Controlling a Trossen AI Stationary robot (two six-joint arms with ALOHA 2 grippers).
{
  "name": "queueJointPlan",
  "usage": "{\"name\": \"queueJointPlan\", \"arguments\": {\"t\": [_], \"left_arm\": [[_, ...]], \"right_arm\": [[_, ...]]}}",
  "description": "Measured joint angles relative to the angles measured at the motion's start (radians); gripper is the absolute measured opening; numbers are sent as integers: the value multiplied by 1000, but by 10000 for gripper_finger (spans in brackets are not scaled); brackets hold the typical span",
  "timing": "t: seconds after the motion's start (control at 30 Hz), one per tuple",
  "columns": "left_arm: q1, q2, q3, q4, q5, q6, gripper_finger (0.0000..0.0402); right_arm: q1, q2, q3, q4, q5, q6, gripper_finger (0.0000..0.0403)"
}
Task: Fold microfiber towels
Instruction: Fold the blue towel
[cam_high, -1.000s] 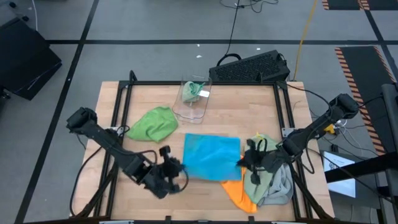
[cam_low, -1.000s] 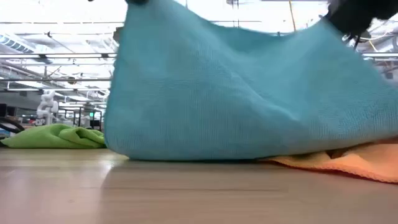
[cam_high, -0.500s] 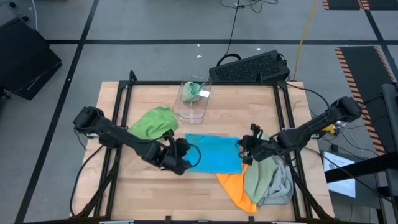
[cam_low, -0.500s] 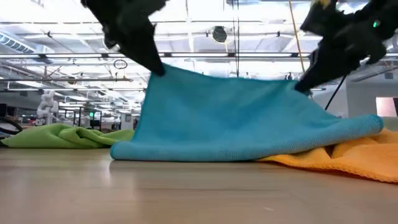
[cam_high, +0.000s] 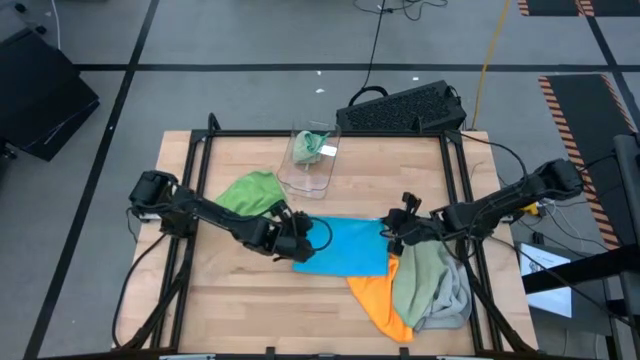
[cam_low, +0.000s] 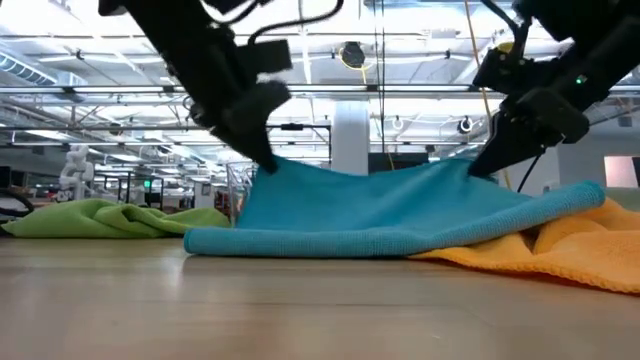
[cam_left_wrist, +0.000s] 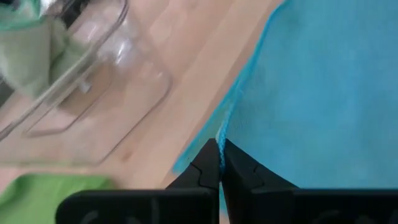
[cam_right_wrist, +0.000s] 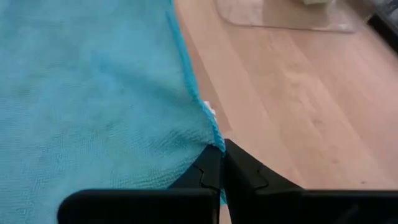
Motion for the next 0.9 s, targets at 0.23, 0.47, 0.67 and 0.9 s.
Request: {"name": "queueJointPlan", "arguments": {"t": [0.23, 0.47, 0.67, 0.9], "left_arm": [[44, 50, -2, 34, 60, 23, 18], [66, 90, -5, 40, 81, 16, 44], [73, 41, 0, -2, 90, -9, 105], [43, -75, 1, -62, 82, -24, 147]], "right_arm": [[-37, 0, -23, 24, -3, -30, 19], [-62, 4, -49, 54, -75, 20, 76], [-53, -7, -48, 60, -78, 44, 131], [2, -38, -33, 101, -80, 38, 138]]}}
